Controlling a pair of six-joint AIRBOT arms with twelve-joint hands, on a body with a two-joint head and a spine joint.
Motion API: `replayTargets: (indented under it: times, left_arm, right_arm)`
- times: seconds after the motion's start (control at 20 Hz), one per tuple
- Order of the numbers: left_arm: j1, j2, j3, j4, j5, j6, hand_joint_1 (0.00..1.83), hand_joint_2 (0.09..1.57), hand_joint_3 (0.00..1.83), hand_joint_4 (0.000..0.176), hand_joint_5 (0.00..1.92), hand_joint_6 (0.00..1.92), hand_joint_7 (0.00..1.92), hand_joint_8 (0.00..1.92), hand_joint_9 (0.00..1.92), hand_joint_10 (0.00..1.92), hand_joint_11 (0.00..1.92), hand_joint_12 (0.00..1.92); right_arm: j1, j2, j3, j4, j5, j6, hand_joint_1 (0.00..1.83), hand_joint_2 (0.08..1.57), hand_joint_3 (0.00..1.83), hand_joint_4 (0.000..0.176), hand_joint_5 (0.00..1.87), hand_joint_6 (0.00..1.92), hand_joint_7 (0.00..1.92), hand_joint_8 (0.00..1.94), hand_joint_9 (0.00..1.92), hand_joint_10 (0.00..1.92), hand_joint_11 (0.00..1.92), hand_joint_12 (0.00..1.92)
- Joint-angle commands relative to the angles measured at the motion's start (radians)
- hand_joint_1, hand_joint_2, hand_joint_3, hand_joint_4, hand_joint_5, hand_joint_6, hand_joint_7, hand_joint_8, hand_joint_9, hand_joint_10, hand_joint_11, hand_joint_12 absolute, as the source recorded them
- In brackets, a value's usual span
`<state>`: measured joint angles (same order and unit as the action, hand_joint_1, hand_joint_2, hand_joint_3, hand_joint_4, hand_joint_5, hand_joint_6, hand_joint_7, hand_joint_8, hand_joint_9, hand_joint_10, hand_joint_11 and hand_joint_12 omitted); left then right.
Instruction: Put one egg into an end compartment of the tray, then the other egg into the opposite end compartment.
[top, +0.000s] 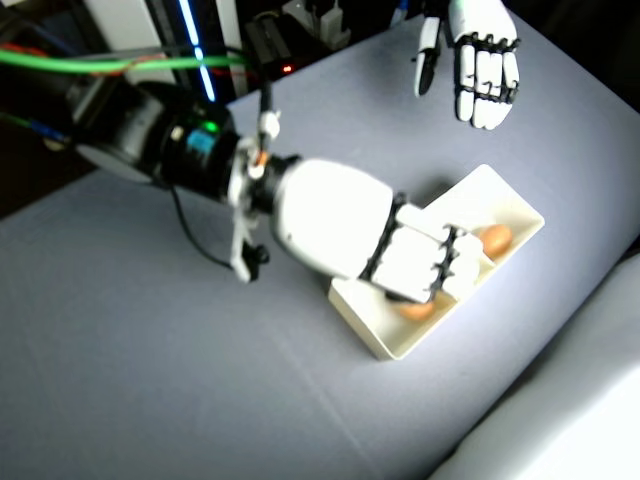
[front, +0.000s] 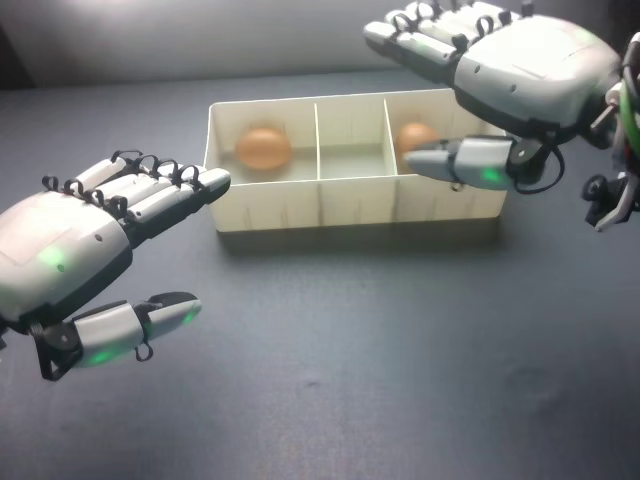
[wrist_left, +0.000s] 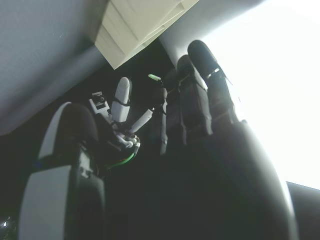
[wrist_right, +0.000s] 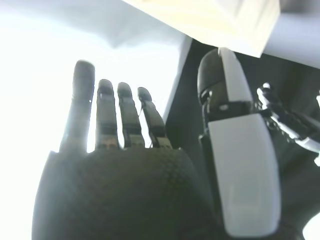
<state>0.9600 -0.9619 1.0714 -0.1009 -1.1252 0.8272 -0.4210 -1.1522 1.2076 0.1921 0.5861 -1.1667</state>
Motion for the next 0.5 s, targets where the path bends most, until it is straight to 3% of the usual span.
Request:
replayTargets:
  times: [0.0, 0.15, 0.2, 0.25, 0.3, 0.35, 0.4, 0.45]
  left_arm:
    - [0.001, 0.01, -0.002, -0.011, -0.147, -0.003, 0.53, 1.32, 0.0, 0.063, 0.08, 0.0, 0.09, 0.0, 0.14, 0.0, 0.0, 0.93]
    - [0.011, 0.018, -0.008, -0.018, -0.167, -0.001, 0.53, 1.3, 0.0, 0.085, 0.01, 0.0, 0.0, 0.0, 0.01, 0.0, 0.0, 0.7]
    - [0.012, 0.021, -0.011, -0.018, -0.17, 0.002, 0.47, 1.31, 0.0, 0.102, 0.0, 0.0, 0.0, 0.0, 0.0, 0.0, 0.0, 0.53]
    - [0.013, 0.024, -0.015, -0.018, -0.174, 0.006, 0.45, 1.31, 0.0, 0.102, 0.0, 0.0, 0.0, 0.0, 0.0, 0.0, 0.0, 0.42]
    - [0.016, 0.029, -0.021, -0.019, -0.182, 0.011, 0.4, 1.31, 0.0, 0.095, 0.0, 0.0, 0.0, 0.0, 0.0, 0.0, 0.0, 0.24]
    - [0.018, 0.032, -0.023, -0.02, -0.186, 0.013, 0.34, 1.31, 0.0, 0.069, 0.0, 0.0, 0.0, 0.0, 0.0, 0.0, 0.0, 0.05]
    - [0.021, 0.036, -0.028, -0.022, -0.192, 0.017, 0.28, 1.31, 0.0, 0.054, 0.0, 0.0, 0.0, 0.0, 0.0, 0.0, 0.0, 0.01]
    - [0.024, 0.04, -0.032, -0.023, -0.199, 0.022, 0.21, 1.31, 0.0, 0.056, 0.0, 0.0, 0.0, 0.0, 0.0, 0.0, 0.0, 0.0]
  right_arm:
    - [0.009, 0.029, -0.016, -0.014, 0.178, -0.001, 0.24, 1.33, 0.05, 0.0, 0.0, 0.0, 0.0, 0.0, 0.0, 0.0, 0.0, 1.92]
    - [-0.055, 0.102, -0.109, -0.05, 0.297, 0.0, 0.06, 1.35, 0.03, 0.0, 0.0, 0.0, 0.0, 0.0, 0.0, 0.0, 0.0, 1.92]
    - [-0.078, 0.123, -0.132, -0.054, 0.334, 0.0, 0.05, 1.35, 0.03, 0.004, 0.0, 0.0, 0.0, 0.0, 0.0, 0.0, 0.0, 1.92]
    - [-0.1, 0.144, -0.157, -0.063, 0.367, 0.0, 0.09, 1.35, 0.03, 0.02, 0.0, 0.0, 0.0, 0.0, 0.0, 0.0, 0.0, 1.92]
    - [-0.123, 0.167, -0.183, -0.071, 0.404, -0.001, 0.07, 1.35, 0.03, 0.024, 0.0, 0.0, 0.0, 0.0, 0.0, 0.0, 0.0, 1.92]
    - [-0.139, 0.179, -0.199, -0.077, 0.429, -0.001, 0.04, 1.36, 0.03, 0.0, 0.0, 0.0, 0.0, 0.0, 0.0, 0.0, 0.0, 1.92]
    - [-0.16, 0.197, -0.221, -0.083, 0.461, -0.001, 0.01, 1.33, 0.01, 0.0, 0.0, 0.0, 0.0, 0.0, 0.0, 0.0, 0.0, 1.54]
    - [-0.189, 0.221, -0.245, -0.086, 0.499, -0.001, 0.0, 1.3, 0.0, 0.0, 0.0, 0.0, 0.0, 0.0, 0.0, 0.0, 0.0, 0.31]
